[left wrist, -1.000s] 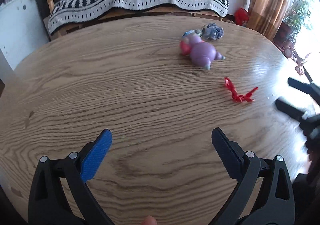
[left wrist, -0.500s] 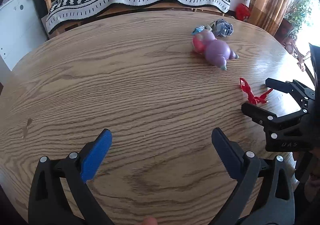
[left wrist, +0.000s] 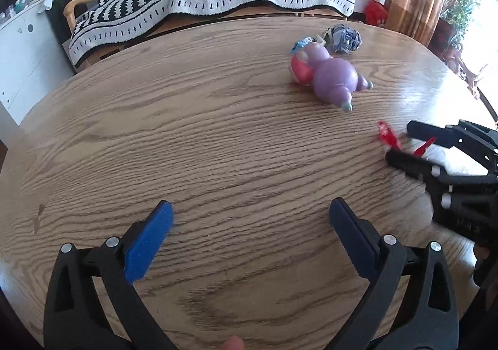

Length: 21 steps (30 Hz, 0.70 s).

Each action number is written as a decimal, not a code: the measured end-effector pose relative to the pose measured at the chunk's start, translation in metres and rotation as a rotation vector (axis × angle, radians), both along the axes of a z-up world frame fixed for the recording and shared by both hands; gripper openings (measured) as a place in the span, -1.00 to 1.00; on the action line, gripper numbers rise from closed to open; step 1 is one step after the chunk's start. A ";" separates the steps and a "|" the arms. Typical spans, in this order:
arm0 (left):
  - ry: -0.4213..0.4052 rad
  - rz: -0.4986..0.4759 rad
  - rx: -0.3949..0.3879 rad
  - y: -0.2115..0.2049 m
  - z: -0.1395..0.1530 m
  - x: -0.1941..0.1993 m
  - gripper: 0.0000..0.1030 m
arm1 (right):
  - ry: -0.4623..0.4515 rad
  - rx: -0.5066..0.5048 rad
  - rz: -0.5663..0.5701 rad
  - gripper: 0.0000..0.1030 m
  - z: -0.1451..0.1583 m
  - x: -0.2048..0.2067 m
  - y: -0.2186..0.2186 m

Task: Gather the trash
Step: 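Grasp the pink-purple toy with the left gripper while the right gripper grasps the red ribbon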

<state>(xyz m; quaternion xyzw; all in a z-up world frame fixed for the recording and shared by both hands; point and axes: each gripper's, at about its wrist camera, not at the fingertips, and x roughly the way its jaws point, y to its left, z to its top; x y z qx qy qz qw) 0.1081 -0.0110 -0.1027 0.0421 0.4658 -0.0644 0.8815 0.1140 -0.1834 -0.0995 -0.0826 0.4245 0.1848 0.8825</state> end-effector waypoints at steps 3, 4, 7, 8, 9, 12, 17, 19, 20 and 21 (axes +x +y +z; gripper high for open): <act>-0.018 0.003 0.001 -0.002 -0.001 -0.001 0.88 | 0.002 0.010 0.000 -0.60 0.001 0.000 -0.002; -0.024 0.004 0.001 -0.002 -0.001 0.000 0.89 | 0.000 0.011 -0.005 -0.61 0.001 -0.001 -0.003; -0.037 0.018 0.002 -0.006 -0.001 0.005 0.90 | -0.069 0.003 -0.049 -0.62 0.010 -0.004 -0.012; -0.037 0.026 0.002 -0.007 -0.001 0.007 0.90 | -0.086 0.001 -0.069 -0.62 0.012 -0.005 -0.017; -0.037 0.041 0.001 -0.009 -0.001 0.009 0.90 | -0.092 0.011 -0.084 -0.62 0.013 -0.004 -0.021; -0.028 0.086 0.000 -0.023 0.000 0.021 0.90 | -0.091 0.048 -0.129 -0.62 0.014 -0.002 -0.037; -0.037 0.047 -0.001 -0.052 0.000 0.039 0.90 | -0.070 0.110 -0.154 -0.62 0.014 -0.003 -0.058; -0.037 0.029 -0.002 -0.060 -0.001 0.046 0.90 | -0.066 0.129 -0.158 -0.62 0.014 -0.004 -0.064; -0.037 0.026 -0.002 -0.063 -0.001 0.050 0.90 | -0.066 0.137 -0.161 -0.62 0.015 -0.005 -0.068; -0.037 0.031 -0.003 -0.067 -0.001 0.054 0.90 | -0.066 0.143 -0.164 -0.62 0.016 -0.004 -0.070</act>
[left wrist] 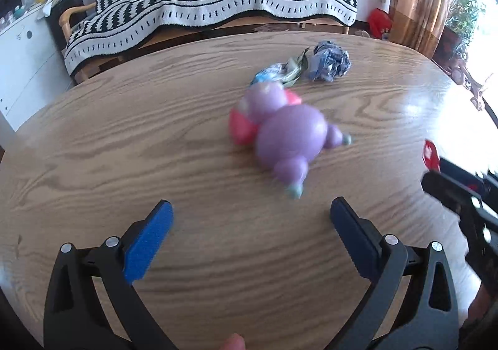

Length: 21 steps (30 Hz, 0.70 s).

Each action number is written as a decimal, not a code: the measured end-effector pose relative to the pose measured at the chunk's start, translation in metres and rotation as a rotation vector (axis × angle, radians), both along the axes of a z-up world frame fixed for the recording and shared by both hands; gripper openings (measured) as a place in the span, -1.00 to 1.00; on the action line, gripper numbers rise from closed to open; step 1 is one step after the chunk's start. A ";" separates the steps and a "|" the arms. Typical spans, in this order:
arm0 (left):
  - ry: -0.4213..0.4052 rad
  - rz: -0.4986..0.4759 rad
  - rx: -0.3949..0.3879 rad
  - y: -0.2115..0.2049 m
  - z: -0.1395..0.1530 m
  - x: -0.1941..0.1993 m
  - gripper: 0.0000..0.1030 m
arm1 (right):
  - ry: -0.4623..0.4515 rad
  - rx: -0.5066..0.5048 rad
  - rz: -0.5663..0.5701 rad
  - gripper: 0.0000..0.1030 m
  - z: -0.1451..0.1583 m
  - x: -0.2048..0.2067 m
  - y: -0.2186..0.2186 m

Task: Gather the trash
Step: 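Grasp the pink-purple toy with the left gripper while the right gripper grasps the red ribbon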

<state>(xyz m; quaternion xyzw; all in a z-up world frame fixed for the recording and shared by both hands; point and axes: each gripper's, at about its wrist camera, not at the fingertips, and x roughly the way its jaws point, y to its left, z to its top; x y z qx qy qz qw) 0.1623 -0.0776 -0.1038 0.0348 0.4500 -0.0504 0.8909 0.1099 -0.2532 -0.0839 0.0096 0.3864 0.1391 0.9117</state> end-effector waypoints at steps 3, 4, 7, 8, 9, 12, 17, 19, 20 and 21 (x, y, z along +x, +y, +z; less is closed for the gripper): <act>0.000 0.011 -0.002 -0.005 0.000 0.007 0.90 | 0.016 0.040 -0.011 -0.62 -0.001 0.002 -0.009; 0.000 0.017 -0.003 -0.008 0.000 0.011 0.90 | 0.024 0.052 -0.012 -0.62 -0.002 0.003 -0.011; 0.000 0.025 -0.005 -0.015 0.000 0.016 0.90 | 0.037 0.077 -0.016 -0.62 -0.003 0.004 -0.013; 0.000 0.022 -0.005 -0.019 0.000 0.017 0.90 | 0.039 0.081 -0.017 -0.62 -0.004 0.005 -0.013; 0.000 0.016 -0.005 -0.021 0.000 0.019 0.90 | 0.040 0.085 -0.019 -0.62 -0.004 0.005 -0.013; 0.000 -0.009 -0.005 -0.033 0.000 0.024 0.90 | 0.041 0.088 -0.024 -0.62 -0.003 0.005 -0.013; 0.000 -0.025 -0.018 -0.037 0.000 0.035 0.89 | 0.054 0.098 -0.041 -0.62 -0.004 0.007 -0.018; -0.008 -0.044 -0.061 -0.032 0.002 0.037 0.86 | 0.060 0.107 -0.048 -0.62 -0.005 0.008 -0.020; -0.024 -0.050 -0.095 -0.028 0.005 0.036 0.47 | 0.062 0.110 -0.050 -0.62 -0.005 0.009 -0.021; -0.046 -0.045 -0.101 -0.023 0.008 0.034 0.04 | 0.063 0.113 -0.052 -0.62 -0.005 0.009 -0.022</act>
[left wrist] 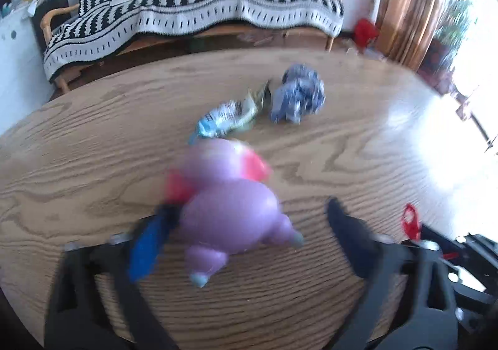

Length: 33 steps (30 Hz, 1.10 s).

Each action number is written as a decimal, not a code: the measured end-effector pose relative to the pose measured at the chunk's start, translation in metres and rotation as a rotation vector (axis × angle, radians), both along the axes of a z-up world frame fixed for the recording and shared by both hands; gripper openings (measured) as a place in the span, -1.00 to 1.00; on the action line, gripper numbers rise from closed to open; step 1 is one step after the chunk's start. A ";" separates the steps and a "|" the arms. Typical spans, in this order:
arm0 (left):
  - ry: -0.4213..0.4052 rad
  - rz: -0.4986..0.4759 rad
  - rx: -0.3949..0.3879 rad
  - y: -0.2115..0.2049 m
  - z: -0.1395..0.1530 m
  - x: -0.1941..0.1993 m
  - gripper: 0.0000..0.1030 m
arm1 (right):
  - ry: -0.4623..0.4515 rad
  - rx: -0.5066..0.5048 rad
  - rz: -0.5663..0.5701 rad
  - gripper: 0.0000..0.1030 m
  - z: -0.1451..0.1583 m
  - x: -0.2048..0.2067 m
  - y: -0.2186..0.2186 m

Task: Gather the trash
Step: 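Grasp the pink-purple toy with the left gripper while the right gripper grasps the red ribbon, then hold the toy and ribbon above the table with both grippers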

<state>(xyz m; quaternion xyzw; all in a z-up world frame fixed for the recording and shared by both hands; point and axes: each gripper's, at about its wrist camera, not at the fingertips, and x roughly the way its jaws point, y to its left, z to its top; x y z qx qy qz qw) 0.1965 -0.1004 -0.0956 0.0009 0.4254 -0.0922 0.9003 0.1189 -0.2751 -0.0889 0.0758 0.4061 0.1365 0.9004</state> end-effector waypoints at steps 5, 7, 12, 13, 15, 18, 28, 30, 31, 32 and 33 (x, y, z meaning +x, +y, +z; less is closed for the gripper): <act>-0.007 -0.026 0.025 -0.002 0.000 -0.007 -0.16 | -0.010 -0.009 0.003 -0.62 0.001 0.000 0.000; -0.008 -0.023 0.031 -0.003 0.000 -0.008 -0.17 | -0.016 -0.014 0.004 -0.62 0.001 -0.002 0.000; -0.009 -0.023 0.039 -0.004 0.001 -0.009 -0.21 | -0.022 -0.012 -0.002 -0.62 0.001 -0.004 -0.003; -0.009 -0.023 0.041 -0.004 0.001 -0.010 -0.21 | -0.022 -0.012 -0.004 -0.62 0.002 -0.004 -0.003; -0.010 -0.023 0.046 -0.004 0.002 -0.011 -0.21 | -0.022 -0.014 -0.006 -0.62 0.002 -0.004 -0.002; -0.011 -0.025 0.054 -0.005 0.002 -0.011 -0.21 | -0.030 -0.029 -0.003 -0.62 0.002 -0.004 -0.001; -0.008 -0.025 0.051 -0.005 0.002 -0.009 -0.21 | -0.034 -0.038 -0.008 -0.62 0.002 -0.004 0.001; -0.008 -0.025 0.051 -0.005 0.002 -0.009 -0.21 | -0.033 -0.038 -0.008 -0.62 0.002 -0.004 0.001; -0.008 -0.025 0.051 -0.005 0.002 -0.010 -0.21 | -0.033 -0.038 -0.008 -0.62 0.002 -0.004 0.002; -0.008 -0.025 0.051 -0.005 0.002 -0.010 -0.21 | -0.033 -0.039 -0.008 -0.62 0.002 -0.004 0.002; -0.008 -0.025 0.051 -0.005 0.002 -0.010 -0.21 | -0.033 -0.039 -0.006 -0.62 0.002 -0.004 0.001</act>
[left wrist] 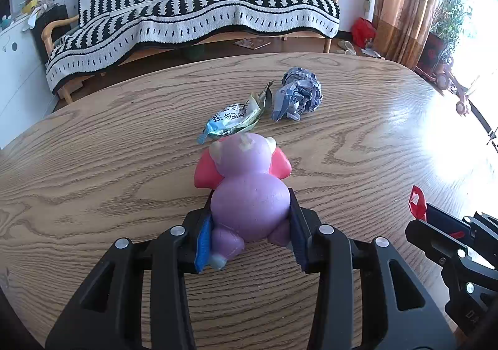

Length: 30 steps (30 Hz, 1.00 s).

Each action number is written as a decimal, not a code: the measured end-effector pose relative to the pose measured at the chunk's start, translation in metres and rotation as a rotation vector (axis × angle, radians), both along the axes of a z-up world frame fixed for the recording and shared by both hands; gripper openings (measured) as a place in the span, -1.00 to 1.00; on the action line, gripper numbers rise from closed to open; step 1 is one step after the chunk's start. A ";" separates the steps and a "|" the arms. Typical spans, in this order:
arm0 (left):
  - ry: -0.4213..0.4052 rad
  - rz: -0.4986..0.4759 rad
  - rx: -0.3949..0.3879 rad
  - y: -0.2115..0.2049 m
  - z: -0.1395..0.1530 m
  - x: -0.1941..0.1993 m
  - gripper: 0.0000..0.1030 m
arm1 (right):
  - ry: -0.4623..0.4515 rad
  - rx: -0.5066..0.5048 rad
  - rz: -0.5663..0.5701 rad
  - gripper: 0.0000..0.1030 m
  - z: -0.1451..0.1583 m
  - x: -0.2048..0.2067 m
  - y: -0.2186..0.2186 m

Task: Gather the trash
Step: 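Hold the toy and ribbon above the table with both grippers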

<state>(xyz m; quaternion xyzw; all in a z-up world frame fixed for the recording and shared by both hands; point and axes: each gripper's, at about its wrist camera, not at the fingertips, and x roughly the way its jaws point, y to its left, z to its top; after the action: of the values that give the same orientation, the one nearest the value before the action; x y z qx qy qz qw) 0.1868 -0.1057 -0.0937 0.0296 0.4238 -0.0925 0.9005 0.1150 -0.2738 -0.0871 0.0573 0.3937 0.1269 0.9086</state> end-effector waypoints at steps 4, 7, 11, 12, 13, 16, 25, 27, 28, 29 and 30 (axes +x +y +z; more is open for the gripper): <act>0.000 0.000 0.003 0.000 0.000 0.000 -0.20 | -0.001 0.001 0.001 -0.62 0.000 0.000 0.000; 0.000 0.000 0.003 -0.001 0.000 0.000 -0.20 | 0.000 0.001 -0.001 -0.62 0.000 0.000 0.000; 0.001 -0.001 0.005 -0.001 0.000 0.000 -0.20 | 0.001 0.001 -0.001 -0.62 0.000 0.001 0.001; 0.001 0.000 0.004 -0.001 0.000 0.000 -0.20 | 0.001 0.000 -0.001 -0.62 -0.001 0.001 0.001; 0.001 0.000 0.004 -0.001 0.000 0.000 -0.20 | 0.000 -0.001 -0.001 -0.62 -0.001 0.001 0.001; 0.001 -0.001 0.003 -0.001 0.000 0.000 -0.19 | 0.001 0.001 -0.003 -0.62 -0.001 0.001 0.001; 0.001 -0.002 0.007 -0.001 -0.001 0.000 -0.18 | 0.000 -0.003 -0.003 -0.62 -0.002 0.001 0.002; 0.001 -0.002 0.007 -0.001 -0.001 0.000 -0.18 | 0.000 -0.002 -0.004 -0.62 -0.002 0.001 0.002; 0.001 -0.002 0.007 -0.001 -0.001 0.000 -0.18 | 0.000 -0.001 -0.005 -0.62 -0.002 0.001 0.002; 0.001 -0.002 0.007 -0.001 -0.001 0.000 -0.18 | 0.001 -0.001 -0.004 -0.62 -0.002 0.001 0.002; 0.001 -0.002 0.007 -0.001 -0.001 0.000 -0.18 | 0.001 -0.002 -0.004 -0.62 -0.002 0.001 0.003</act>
<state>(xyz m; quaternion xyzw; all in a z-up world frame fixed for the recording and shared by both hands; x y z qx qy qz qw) 0.1869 -0.1063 -0.0948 0.0330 0.4246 -0.0918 0.9001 0.1162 -0.2711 -0.0890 0.0575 0.3940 0.1245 0.9088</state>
